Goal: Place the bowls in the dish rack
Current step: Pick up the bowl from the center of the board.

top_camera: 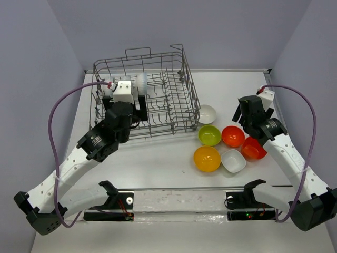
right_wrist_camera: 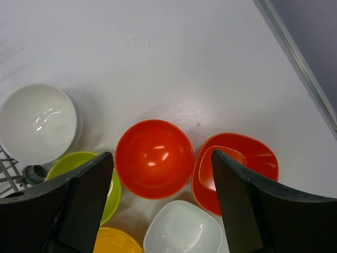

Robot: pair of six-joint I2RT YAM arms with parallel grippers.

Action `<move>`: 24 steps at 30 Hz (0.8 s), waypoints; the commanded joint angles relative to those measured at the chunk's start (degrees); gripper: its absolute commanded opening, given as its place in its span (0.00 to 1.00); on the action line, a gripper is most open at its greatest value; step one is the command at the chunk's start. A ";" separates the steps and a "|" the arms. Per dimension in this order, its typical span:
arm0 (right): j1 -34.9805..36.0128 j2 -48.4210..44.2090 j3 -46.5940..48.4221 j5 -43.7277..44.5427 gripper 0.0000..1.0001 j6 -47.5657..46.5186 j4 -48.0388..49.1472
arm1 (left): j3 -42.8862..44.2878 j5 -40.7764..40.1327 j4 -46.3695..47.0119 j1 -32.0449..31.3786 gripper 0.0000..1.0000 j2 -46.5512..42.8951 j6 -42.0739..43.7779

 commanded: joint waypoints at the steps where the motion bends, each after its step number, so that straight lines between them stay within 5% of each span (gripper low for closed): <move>1: -1.46 0.35 -0.63 -8.75 0.80 0.63 4.50 | -5.60 1.72 6.09 -0.36 0.99 -3.49 1.81; 8: -1.46 -1.32 -5.73 -17.81 0.79 2.56 7.22 | -13.33 2.25 13.38 -0.27 0.99 -8.85 1.37; 24: -1.46 -0.52 -10.82 -30.29 0.70 3.18 12.33 | -14.48 -1.36 13.31 -0.35 0.99 -8.42 1.29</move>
